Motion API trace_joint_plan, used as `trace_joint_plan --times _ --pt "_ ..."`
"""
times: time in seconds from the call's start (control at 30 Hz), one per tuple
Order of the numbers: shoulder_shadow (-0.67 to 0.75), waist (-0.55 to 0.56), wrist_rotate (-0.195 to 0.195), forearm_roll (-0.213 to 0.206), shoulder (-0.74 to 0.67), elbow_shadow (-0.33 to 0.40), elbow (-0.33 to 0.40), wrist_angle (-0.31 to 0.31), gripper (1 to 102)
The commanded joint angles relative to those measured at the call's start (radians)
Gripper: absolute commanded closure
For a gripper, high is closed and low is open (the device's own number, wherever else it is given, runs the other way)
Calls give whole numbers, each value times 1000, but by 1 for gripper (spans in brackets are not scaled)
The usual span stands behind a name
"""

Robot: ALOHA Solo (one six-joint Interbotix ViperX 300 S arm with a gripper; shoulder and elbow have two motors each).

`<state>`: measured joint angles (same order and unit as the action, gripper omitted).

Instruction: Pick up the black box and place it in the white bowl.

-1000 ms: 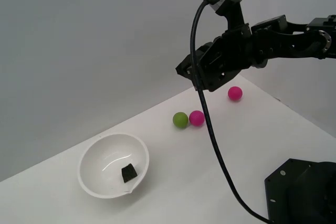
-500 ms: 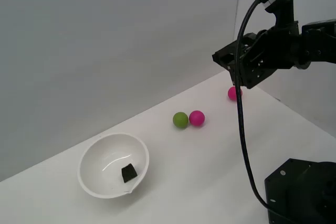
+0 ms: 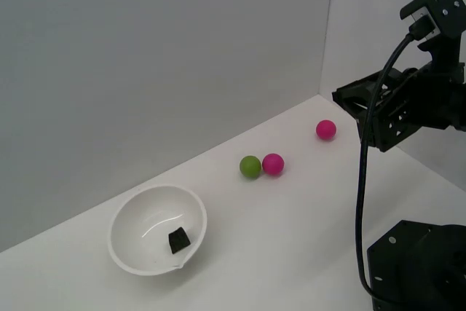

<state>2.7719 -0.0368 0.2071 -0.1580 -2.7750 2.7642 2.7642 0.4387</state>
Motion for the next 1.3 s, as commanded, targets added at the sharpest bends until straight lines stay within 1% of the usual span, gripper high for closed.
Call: trace_joint_plan --times 0.0,0.27,0.7,1.03,1.27 --pt "34 -20 9 -6 -31 -3 0 11 100" --pt "97 -32 9 0 -94 5 11 35 100" --pt "110 -58 9 0 -107 8 11 37 100" --pt "204 -58 9 0 -199 18 23 46 100" --pt "209 -58 9 0 -202 20 23 48 100"
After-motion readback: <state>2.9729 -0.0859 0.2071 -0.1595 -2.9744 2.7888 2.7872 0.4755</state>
